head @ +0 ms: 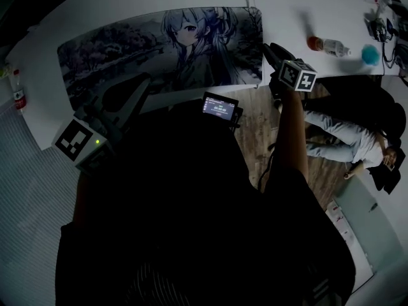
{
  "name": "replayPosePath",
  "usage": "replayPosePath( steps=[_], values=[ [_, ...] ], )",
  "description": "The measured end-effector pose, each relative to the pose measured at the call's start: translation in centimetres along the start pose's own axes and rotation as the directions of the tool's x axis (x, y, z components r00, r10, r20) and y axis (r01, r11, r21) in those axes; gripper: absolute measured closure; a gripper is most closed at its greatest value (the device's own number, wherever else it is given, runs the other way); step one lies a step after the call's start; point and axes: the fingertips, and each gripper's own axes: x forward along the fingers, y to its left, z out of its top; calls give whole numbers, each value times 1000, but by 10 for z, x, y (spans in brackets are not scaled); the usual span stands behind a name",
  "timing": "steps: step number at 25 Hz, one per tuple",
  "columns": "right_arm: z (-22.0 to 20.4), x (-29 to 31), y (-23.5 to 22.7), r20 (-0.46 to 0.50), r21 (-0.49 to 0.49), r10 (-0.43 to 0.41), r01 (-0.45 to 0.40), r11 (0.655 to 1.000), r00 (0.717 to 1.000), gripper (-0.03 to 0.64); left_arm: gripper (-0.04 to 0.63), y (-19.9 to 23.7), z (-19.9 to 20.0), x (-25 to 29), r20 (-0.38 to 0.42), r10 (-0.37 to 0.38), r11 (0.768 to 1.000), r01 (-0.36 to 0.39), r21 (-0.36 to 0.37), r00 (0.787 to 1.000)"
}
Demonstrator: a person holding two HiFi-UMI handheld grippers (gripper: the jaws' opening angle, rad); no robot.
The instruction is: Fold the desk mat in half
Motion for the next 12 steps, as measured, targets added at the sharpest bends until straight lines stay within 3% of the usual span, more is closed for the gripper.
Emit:
replayPosePath(
  steps=[9, 12],
  values=[
    [-46, 42, -23, -162, 7, -43, 45, 999, 986, 443, 586, 7, -8, -22, 43, 83, 996, -81, -47, 996],
    [-46, 44, -16, -172, -55, -55, 46, 997, 984, 556, 586, 7, -9, -25, 59, 99, 994, -96, -53, 993]
  ],
)
